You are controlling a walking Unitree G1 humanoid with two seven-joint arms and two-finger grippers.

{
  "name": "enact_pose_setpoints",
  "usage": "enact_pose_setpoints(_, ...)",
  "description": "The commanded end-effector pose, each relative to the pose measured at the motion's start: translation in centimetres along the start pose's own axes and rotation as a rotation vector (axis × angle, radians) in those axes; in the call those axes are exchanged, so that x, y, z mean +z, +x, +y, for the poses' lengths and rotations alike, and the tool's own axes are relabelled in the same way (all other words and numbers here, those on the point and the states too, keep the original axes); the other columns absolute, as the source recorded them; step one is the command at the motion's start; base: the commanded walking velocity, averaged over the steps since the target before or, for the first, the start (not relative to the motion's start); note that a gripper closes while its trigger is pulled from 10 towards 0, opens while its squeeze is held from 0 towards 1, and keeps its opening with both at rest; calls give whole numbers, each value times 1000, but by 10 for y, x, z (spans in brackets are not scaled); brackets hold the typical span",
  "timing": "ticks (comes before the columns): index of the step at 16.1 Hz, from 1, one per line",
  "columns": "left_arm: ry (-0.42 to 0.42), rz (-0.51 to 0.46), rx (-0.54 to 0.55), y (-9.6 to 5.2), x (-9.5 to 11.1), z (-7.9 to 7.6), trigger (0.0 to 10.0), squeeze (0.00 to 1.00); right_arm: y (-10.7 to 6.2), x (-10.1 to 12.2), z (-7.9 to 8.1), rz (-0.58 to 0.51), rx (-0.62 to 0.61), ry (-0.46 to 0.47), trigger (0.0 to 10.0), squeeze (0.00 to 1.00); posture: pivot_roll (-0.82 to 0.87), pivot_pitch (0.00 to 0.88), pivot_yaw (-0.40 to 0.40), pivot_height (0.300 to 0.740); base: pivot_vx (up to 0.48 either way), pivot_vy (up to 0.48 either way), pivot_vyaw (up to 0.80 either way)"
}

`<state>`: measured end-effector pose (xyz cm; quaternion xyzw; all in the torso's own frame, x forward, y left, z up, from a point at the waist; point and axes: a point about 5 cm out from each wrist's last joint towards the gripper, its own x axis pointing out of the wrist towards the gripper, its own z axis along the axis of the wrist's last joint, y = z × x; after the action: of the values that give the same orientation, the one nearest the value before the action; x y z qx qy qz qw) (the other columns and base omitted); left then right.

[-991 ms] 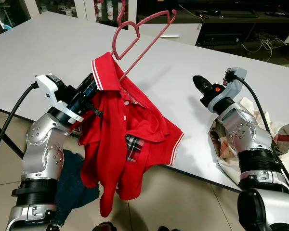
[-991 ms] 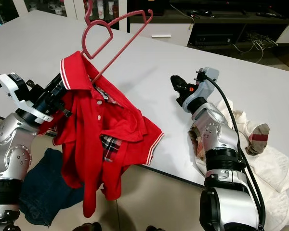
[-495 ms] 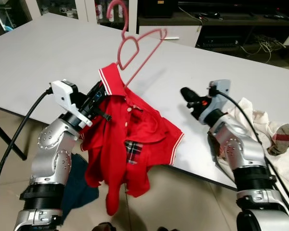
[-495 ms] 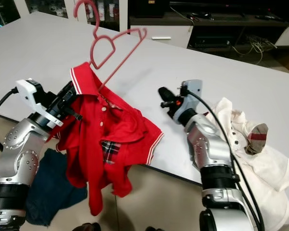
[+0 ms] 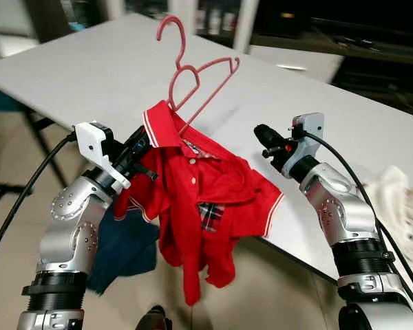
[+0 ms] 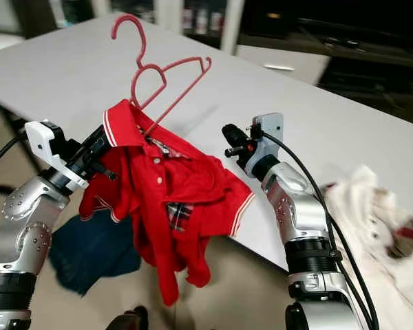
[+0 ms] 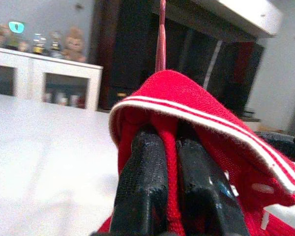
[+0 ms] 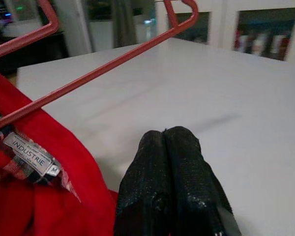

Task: Hang hanger

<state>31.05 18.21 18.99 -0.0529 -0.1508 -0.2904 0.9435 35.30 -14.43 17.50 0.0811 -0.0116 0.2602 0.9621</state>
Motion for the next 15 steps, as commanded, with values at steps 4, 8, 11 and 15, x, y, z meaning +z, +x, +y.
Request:
enact_pose_setpoints(4, 67, -50, -5, 1, 17, -4, 10000, 0, 1, 2, 1, 1, 21, -30, 10000, 0, 154, 101, -119, 740, 0, 0, 800)
enact_pose_setpoints(8, 78, -52, -4, 0, 19, -5, 10000, 0, 2, 2, 4, 5, 46, -36, 10000, 0, 157, 101, -120, 740, 0, 0, 800)
enact_pose_setpoints(11, 88, -52, -10, 0, 21, -5, 10000, 0, 2, 1, 6, 9, 58, -35, 10000, 0, 159, 100, -118, 740, 0, 0, 800)
enact_pose_setpoints(15, 111, -44, -28, -1, 22, -4, 10000, 0, 2, -14, 7, 74, 42, 14, 10000, 0, 164, 98, -111, 740, 0, 0, 200)
